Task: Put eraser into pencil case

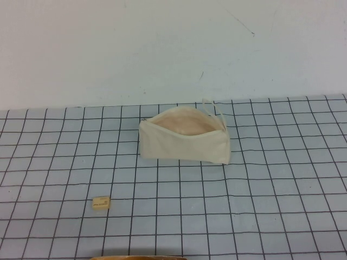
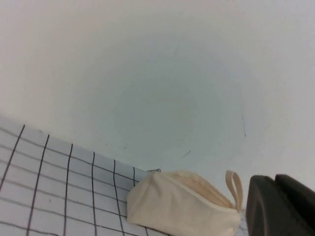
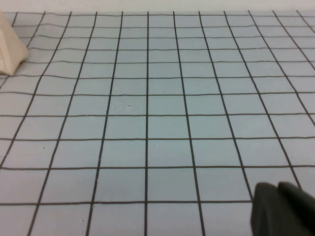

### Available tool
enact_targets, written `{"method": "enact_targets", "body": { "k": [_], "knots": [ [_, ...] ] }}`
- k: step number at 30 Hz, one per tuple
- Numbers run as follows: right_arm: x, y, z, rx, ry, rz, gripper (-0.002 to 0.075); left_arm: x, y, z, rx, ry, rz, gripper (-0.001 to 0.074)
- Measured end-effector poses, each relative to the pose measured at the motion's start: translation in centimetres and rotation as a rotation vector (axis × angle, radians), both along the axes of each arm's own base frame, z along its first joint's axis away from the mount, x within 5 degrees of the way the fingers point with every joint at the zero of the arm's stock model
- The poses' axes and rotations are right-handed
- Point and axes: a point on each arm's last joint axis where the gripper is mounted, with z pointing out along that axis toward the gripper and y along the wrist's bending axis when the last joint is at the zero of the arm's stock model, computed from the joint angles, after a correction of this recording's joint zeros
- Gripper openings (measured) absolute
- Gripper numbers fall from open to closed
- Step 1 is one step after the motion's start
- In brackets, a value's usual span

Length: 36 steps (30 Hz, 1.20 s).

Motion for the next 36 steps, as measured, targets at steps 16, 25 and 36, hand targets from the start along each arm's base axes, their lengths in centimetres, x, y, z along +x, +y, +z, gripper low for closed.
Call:
{"method": "enact_targets", "body": {
  "k": [16,25,36],
  "knots": [
    [0.0,0.0,0.0,0.0,0.0,0.0,-0.0001,12.1,-2.0,7.3,0.689,0.6,-0.451,-0.0001],
    [0.0,0.0,0.0,0.0,0.0,0.0,-0.0001,18.9,-1.3,7.6,0.805,0.788,-0.47,-0.0001],
    [0.0,0.0,0.0,0.0,0.0,0.0,-0.0001,23.4,-6.4,5.2,0.977,1.003,-0.474,-0.0001]
  ]
}}
